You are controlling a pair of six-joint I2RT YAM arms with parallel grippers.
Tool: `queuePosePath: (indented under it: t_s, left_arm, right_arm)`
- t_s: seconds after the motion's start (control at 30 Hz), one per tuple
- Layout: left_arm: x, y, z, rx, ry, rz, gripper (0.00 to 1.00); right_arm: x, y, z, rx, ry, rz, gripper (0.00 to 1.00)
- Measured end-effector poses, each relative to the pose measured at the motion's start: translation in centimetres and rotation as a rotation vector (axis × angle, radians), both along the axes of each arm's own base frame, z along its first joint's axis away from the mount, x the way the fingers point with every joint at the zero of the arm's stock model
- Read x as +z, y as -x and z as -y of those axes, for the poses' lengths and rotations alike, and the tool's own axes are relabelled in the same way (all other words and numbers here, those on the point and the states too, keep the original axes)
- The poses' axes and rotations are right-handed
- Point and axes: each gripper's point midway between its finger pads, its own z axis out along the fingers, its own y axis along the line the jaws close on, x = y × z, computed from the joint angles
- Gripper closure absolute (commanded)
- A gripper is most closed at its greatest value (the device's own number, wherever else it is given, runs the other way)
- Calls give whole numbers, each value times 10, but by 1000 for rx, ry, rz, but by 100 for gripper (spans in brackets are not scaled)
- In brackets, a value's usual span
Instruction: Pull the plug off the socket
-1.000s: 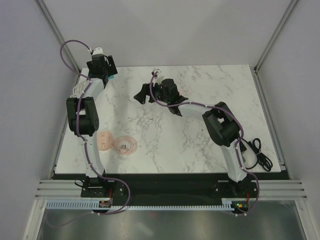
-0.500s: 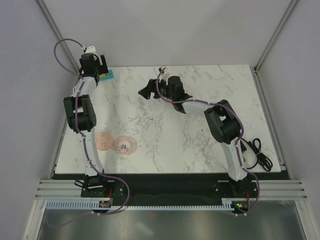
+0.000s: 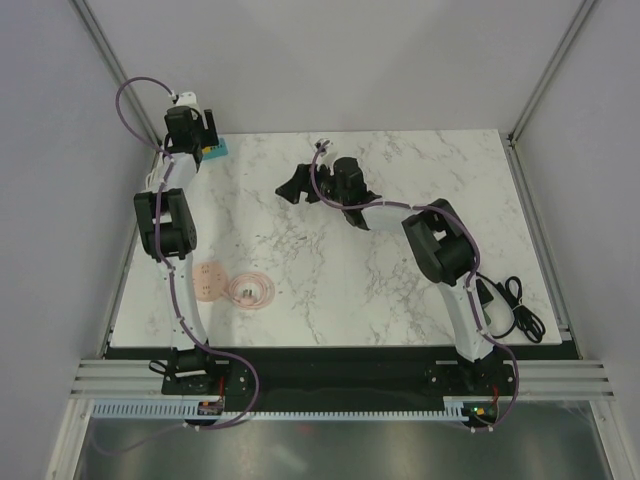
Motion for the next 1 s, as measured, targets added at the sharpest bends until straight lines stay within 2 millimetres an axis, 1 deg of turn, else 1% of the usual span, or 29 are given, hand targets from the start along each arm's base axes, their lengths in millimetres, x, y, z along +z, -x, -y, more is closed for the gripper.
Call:
queuePosePath:
  t_s: [0.07, 0.17, 0.33, 0.53, 0.57, 0.6, 0.63, 0.7, 0.73, 0.77, 0.8, 0.87, 1.0]
  left_arm:
    - [-1, -1, -2, 10, -4, 1, 15]
    - [-1, -1, -5, 25, -10, 3, 16]
    - [-3, -1, -7, 34, -13, -2, 18]
    - [-23, 1, -11, 55, -17, -37, 18]
    - [-27, 2, -11, 56, -16, -46, 20]
    - [-31, 2, -11, 56, -15, -54, 26]
    - [-34, 2, -11, 57, -14, -59, 37]
    - [-36, 2, -10, 59, -8, -62, 46]
    - [-35, 3, -10, 58, -8, -63, 57]
    - [-34, 2, -10, 57, -10, -62, 63]
    - [-34, 2, -10, 58, -8, -62, 78]
    - [-34, 2, -10, 58, -8, -63, 98]
    - [-36, 4, -10, 58, -7, -67, 98]
  right_arm:
    - [-6, 0, 0, 2, 6, -11, 2]
    - [-10, 0, 0, 2, 10, -19, 2]
    - [-5, -1, -2, 5, 1, -11, 2]
    - [-1, -3, -3, 6, -6, -6, 2]
    - [-1, -2, -3, 7, -6, -7, 2]
    - [-1, -3, -4, 8, -7, -8, 2]
    - [-2, -3, -4, 11, -8, -10, 2]
    - [-3, -3, -5, 13, -9, -10, 2]
    - [-5, -3, -5, 14, -7, -14, 2]
    - [-6, -3, -5, 15, -6, -19, 2]
    - [-7, -3, -6, 16, -6, -22, 2]
    - [-8, -2, -6, 18, -6, -27, 2]
    - [-11, -6, -10, 26, -11, -32, 2]
